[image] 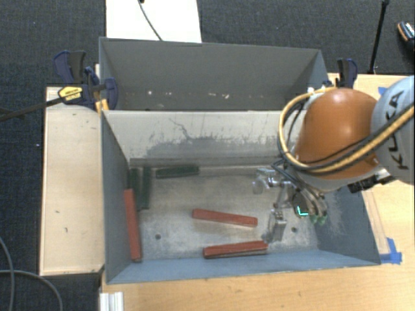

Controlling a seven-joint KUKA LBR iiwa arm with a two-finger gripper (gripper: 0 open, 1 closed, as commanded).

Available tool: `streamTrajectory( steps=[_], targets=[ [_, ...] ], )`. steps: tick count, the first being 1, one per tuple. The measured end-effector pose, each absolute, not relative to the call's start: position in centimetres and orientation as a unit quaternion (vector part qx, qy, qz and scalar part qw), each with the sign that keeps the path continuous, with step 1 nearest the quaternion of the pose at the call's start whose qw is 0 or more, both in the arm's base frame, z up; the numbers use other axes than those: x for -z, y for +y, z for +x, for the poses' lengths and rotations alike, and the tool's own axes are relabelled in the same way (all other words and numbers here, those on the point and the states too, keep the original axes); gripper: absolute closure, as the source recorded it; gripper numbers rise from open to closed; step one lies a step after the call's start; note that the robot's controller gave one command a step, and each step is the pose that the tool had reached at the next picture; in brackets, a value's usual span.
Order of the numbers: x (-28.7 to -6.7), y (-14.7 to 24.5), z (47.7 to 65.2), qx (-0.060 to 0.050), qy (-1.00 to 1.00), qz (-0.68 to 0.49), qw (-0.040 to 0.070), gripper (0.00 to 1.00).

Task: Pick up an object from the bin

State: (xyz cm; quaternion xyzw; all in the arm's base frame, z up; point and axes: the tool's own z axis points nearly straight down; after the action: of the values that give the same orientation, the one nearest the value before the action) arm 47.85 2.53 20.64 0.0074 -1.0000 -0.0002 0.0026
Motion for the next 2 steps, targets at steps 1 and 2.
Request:
streamTrajectory(
  steps=[1, 2],
  targets=[
    [-7.09, 2.14, 50.98, 0.001, -1.000, -0.014, 0.002, 0.00],
    [-7.43, 2.14, 51.10, 0.001, -1.000, -0.015, -0.001, 1.00]
  ],
)
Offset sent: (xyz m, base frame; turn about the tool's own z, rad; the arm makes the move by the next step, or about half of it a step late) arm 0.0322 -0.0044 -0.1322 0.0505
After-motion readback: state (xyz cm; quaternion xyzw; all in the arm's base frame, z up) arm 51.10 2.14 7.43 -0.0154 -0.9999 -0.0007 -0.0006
